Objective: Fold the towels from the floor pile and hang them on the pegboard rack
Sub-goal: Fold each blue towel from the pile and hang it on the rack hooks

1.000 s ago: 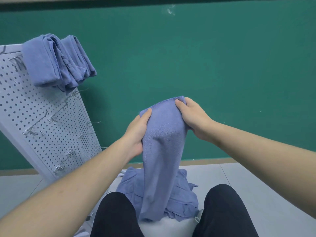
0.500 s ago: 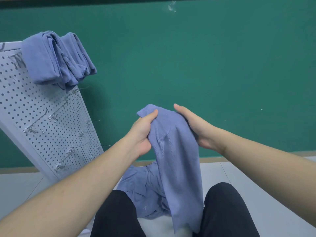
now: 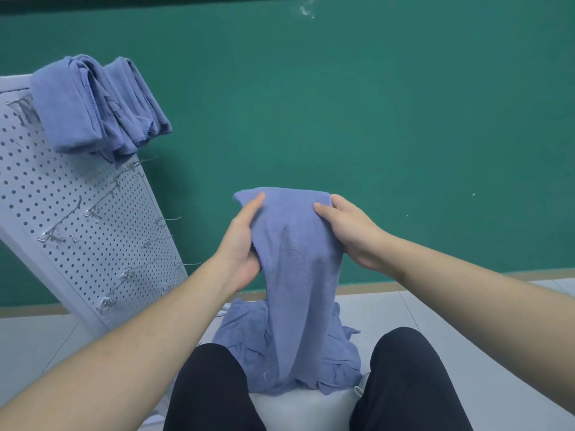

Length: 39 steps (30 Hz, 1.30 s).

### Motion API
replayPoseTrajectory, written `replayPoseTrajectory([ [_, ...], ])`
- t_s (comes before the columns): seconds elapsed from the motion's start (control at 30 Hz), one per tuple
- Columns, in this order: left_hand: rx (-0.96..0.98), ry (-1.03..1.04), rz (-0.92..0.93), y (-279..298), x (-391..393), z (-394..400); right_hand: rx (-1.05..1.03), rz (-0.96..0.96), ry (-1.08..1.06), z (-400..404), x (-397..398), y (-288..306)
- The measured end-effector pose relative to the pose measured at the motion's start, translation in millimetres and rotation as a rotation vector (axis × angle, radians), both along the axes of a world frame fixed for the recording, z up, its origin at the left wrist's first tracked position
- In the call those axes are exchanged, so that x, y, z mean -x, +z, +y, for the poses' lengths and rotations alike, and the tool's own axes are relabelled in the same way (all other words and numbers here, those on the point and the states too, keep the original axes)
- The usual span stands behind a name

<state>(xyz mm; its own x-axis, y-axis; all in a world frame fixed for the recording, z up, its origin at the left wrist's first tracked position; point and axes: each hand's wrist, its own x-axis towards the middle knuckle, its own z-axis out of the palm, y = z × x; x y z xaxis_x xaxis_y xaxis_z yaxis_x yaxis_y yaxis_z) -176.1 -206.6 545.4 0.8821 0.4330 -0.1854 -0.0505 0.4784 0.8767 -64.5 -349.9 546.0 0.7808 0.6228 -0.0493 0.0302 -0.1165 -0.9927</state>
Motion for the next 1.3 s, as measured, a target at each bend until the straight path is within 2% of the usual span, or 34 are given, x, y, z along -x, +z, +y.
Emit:
replayPoseTrajectory([
  [0.13, -0.015, -0.015, -0.071, -25, 4, -8, -0.046, 0.133, -0.07, 5, -2, 4],
  [0.2, -0.086, -0.007, -0.064, -34, 6, -13, -0.047, 0.187, -0.087, 5, -3, 5],
  [0.37, -0.223, -0.099, -0.017, -41, 14, -21, 0.0, 0.188, -0.134, -4, -7, 11],
  [0.5, -0.291, -0.093, -0.035, -34, 10, -24, 0.042, 0.17, -0.163, -8, -10, 14],
  [0.6, -0.246, -0.009, -0.046, -30, 2, -26, 0.002, 0.244, -0.137, -11, -9, 14],
  [0.67, -0.173, 0.064, -0.045, -28, -3, -26, -0.012, 0.269, -0.046, -16, -10, 11],
  [0.8, -0.067, 0.125, -0.021, -24, -10, -21, 0.064, 0.133, 0.005, -24, -5, -8],
  [0.93, -0.037, 0.169, 0.018, -23, -10, -17, 0.043, 0.036, 0.052, -31, 1, -28],
  [1.1, -0.072, 0.099, -0.03, -26, -7, -14, 0.063, -0.063, -0.046, -27, 7, -26],
  [1.2, -0.209, -0.002, -0.115, -31, -2, -17, 0.036, -0.062, -0.126, -23, 5, -23],
  [1.3, -0.379, -0.11, -0.178, -40, 2, -19, -0.006, 0.046, -0.176, -20, -3, -20],
])
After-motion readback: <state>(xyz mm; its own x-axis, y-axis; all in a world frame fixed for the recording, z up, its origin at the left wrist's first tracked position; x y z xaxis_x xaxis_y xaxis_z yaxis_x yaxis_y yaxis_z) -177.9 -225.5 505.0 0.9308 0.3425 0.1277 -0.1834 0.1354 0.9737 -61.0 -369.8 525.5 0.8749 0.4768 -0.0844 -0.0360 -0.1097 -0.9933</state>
